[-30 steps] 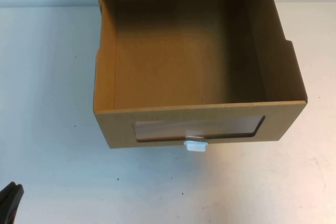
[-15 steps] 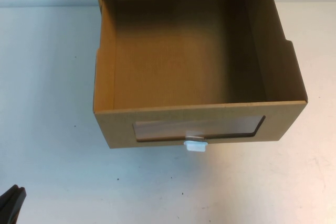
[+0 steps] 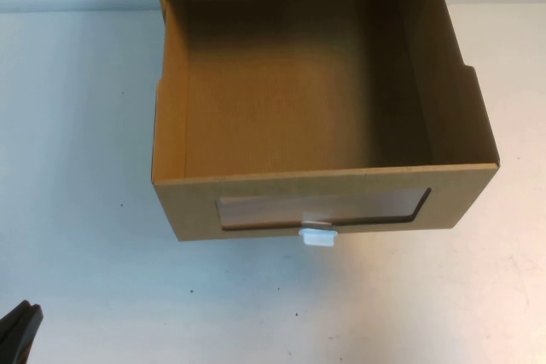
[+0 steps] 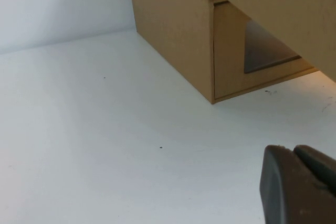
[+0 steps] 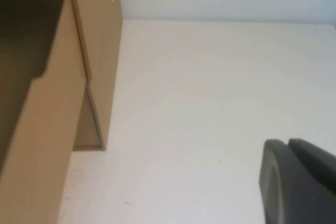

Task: Open the shoe box
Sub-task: 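Pull the top drawer of the cardboard box fully open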

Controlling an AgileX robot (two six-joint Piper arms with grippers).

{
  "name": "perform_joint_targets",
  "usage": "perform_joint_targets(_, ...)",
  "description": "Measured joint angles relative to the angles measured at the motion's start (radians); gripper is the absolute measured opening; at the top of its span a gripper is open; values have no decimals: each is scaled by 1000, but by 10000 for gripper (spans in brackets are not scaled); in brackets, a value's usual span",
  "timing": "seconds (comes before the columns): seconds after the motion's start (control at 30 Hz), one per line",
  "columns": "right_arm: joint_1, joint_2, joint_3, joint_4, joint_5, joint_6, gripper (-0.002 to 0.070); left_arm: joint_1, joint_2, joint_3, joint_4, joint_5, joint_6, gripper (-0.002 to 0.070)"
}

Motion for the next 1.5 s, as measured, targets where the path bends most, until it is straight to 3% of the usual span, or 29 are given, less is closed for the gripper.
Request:
perform_joint_targets(0.53,-7,-571,799,-28,-561,0,-14,0,0,0,0,0,0,-5)
perform_joint_targets(0.7,-7,-704,808,-8,-474,0,-14,0,0,0,17,0,0,-5)
perform_joint_targets(0.93,-7,-768,808,-23,-256,0,-13,0,0,0,209,2,0,-5)
perform_joint_targets(1.07,-7,-768,808,-32,-146,0,-14,0,0,0,204,2,0,-5)
perform_joint_targets(1.5,-7,-768,808,-34,-119,0,-13,0,0,0,221,2,0,-5)
